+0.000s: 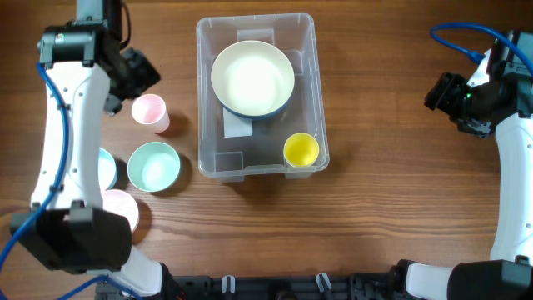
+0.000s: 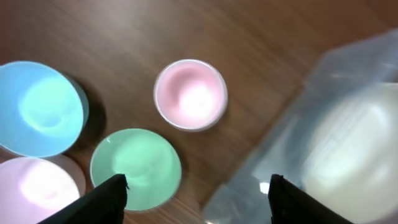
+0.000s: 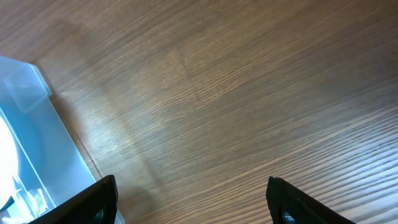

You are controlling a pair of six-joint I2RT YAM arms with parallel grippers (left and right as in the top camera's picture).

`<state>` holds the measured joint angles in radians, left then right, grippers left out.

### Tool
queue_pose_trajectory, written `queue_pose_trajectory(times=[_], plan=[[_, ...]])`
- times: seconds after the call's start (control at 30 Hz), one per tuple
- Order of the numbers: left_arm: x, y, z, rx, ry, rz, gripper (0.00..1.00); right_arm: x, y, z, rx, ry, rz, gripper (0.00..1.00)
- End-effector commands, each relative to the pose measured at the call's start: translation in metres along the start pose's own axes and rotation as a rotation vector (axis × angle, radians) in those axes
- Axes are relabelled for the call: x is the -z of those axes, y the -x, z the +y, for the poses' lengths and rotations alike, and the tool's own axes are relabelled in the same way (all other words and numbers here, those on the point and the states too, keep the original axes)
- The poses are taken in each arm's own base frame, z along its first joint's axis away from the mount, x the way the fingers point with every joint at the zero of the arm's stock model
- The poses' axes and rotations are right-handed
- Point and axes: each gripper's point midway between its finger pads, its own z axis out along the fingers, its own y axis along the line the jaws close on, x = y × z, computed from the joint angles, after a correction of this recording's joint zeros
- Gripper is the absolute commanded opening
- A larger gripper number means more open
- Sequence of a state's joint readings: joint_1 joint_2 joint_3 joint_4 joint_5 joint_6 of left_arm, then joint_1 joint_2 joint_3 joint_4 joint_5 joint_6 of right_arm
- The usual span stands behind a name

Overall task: Pack container
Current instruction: 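Reach the left gripper to the pink cup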

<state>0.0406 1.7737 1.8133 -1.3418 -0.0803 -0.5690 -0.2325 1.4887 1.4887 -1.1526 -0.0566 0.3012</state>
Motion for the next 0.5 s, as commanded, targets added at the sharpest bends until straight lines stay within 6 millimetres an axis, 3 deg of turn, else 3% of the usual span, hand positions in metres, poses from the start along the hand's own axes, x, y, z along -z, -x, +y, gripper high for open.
queue_pose_trajectory(times=[0.0, 0.17, 0.37, 0.47], plan=[[-0.065, -0.012, 0.028, 0.001, 0.094, 0.134, 0.74, -0.005, -0.002, 0.001, 0.012, 0.007, 0.018, 0.78], [-0.115, -0.018, 0.044, 0.032, 0.139, 0.193, 0.73, -0.005, -0.002, 0.001, 0.012, 0.007, 0.016, 0.77], [-0.149, -0.018, 0.041, 0.008, 0.150, 0.217, 0.72, -0.005, -0.001, 0.001, 0.012, 0.007, 0.015, 0.78], [-0.159, -0.022, 0.043, 0.006, 0.166, 0.242, 0.64, -0.005, -0.001, 0.001, 0.013, 0.007, 0.015, 0.77]])
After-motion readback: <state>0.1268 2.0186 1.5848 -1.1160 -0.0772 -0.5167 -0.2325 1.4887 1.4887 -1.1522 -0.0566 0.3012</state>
